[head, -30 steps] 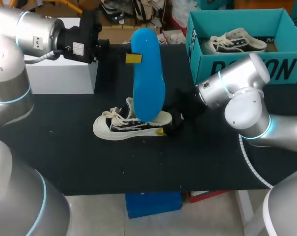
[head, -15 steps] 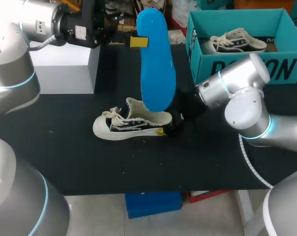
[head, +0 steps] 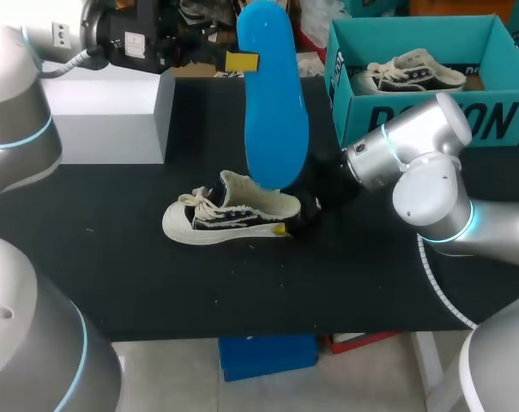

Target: Take the shoe out of the shoebox, open the shoe tongue, remove and reinsert the insole, then place the shoe into the shoebox

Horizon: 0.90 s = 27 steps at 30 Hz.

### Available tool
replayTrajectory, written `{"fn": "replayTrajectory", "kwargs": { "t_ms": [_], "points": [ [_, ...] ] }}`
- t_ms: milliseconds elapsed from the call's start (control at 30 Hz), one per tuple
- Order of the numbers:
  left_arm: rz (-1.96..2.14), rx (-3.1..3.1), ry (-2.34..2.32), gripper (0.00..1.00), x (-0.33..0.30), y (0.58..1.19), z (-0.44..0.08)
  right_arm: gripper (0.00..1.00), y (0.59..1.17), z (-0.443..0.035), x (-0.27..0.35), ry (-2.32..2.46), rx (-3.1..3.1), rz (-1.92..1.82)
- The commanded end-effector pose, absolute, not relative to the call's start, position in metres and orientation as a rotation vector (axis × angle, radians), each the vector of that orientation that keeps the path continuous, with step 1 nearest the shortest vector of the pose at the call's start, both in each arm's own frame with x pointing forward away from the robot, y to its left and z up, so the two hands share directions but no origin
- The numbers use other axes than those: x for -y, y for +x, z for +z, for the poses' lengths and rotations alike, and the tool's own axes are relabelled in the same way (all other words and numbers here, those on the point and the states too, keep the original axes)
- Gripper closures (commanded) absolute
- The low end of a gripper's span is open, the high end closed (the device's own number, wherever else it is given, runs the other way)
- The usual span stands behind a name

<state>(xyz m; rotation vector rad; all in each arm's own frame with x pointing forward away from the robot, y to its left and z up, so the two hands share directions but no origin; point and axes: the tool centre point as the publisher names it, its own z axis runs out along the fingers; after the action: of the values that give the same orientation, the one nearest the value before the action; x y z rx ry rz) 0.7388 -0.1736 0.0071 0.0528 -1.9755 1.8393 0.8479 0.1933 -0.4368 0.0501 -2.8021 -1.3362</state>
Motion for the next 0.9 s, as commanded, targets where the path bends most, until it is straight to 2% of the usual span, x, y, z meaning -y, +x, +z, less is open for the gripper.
{"fn": "replayTrajectory", "kwargs": {
  "t_ms": [33,300,333,367,400,433,900],
  "points": [
    [1.844,1.988,0.042,1.00,0.173,0.734,0.014,1.00,0.847,-0.446,-0.195,0.048,2.801,-1.333],
    [1.846,1.988,0.031,1.00,0.174,0.732,0.016,1.00,0.847,-0.446,-0.195,0.048,2.801,-1.333],
    [1.846,1.988,0.031,1.00,0.174,0.732,0.016,0.96,0.847,-0.446,-0.195,0.048,2.801,-1.333],
    [1.846,1.988,0.031,1.00,0.174,0.732,0.016,0.67,0.847,-0.445,-0.194,0.052,2.804,-1.305],
    [1.846,1.988,0.031,1.00,0.174,0.732,0.016,0.52,0.847,-0.445,-0.194,0.054,2.807,-1.281],
    [1.846,1.988,0.031,1.00,0.174,0.732,0.016,0.00,0.847,-0.444,-0.193,0.047,2.811,-1.255],
    [1.846,1.988,0.031,1.00,0.174,0.732,0.016,0.00,0.835,-0.410,-0.170,0.008,2.919,-0.775]
  ]
}}
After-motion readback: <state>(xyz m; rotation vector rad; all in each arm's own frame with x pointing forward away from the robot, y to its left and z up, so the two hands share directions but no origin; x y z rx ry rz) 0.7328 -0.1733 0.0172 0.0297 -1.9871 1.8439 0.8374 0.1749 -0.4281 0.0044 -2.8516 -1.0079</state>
